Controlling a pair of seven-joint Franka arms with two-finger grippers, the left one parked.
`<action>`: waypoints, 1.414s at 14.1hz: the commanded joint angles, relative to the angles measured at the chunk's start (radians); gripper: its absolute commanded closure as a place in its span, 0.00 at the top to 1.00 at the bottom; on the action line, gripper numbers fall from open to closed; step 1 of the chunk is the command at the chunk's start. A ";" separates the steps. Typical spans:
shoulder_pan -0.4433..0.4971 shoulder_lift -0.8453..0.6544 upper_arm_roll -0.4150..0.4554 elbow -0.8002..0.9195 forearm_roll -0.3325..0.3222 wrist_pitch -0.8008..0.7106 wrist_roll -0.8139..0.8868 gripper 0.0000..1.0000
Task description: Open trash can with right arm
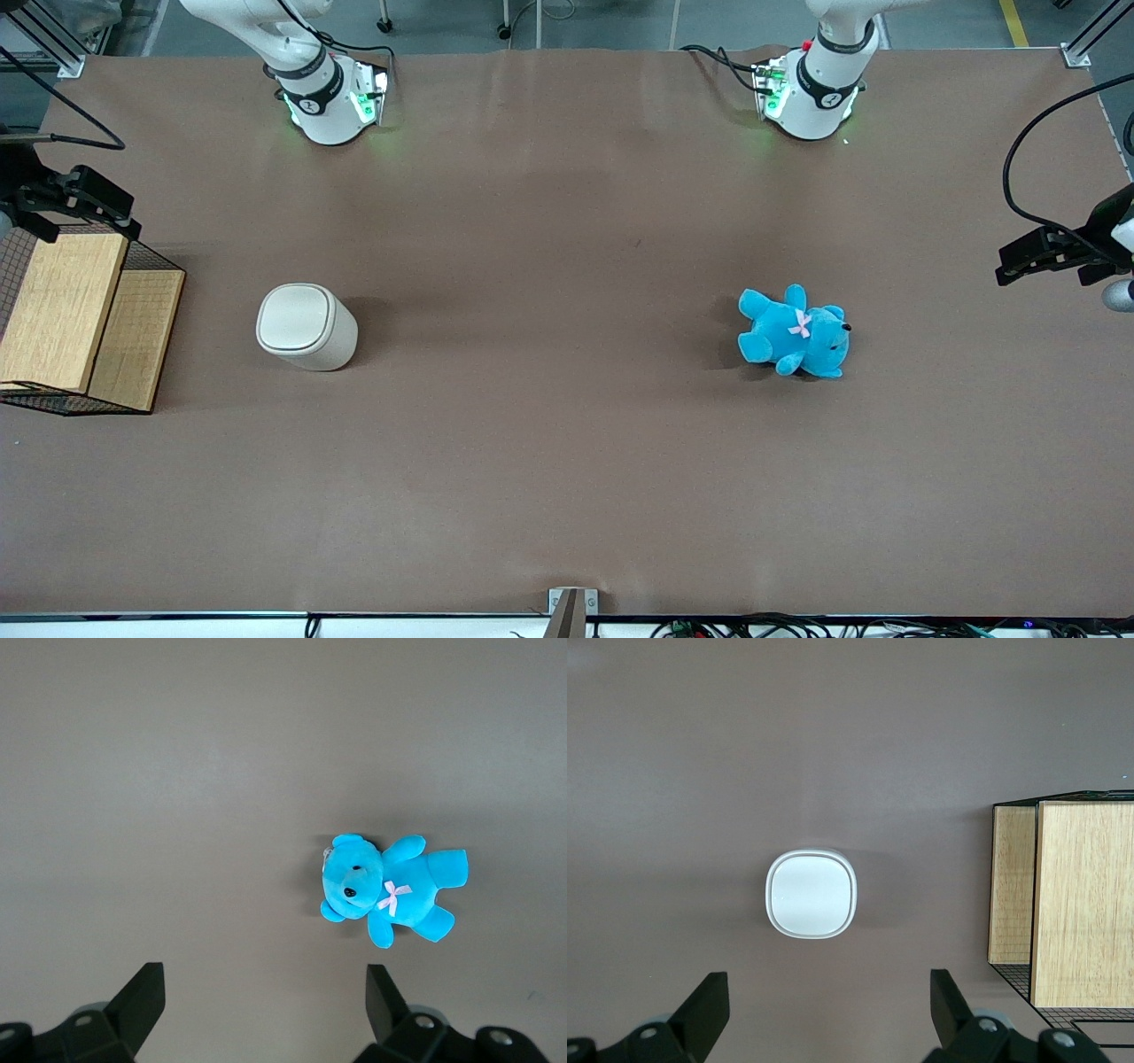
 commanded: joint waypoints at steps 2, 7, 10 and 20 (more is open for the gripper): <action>-0.012 -0.013 0.011 -0.010 -0.009 -0.005 0.011 1.00; -0.012 -0.010 0.011 -0.015 -0.009 -0.005 0.008 1.00; -0.014 -0.002 0.011 -0.015 -0.009 -0.002 0.007 1.00; -0.008 0.054 0.012 -0.049 -0.003 -0.014 0.013 0.03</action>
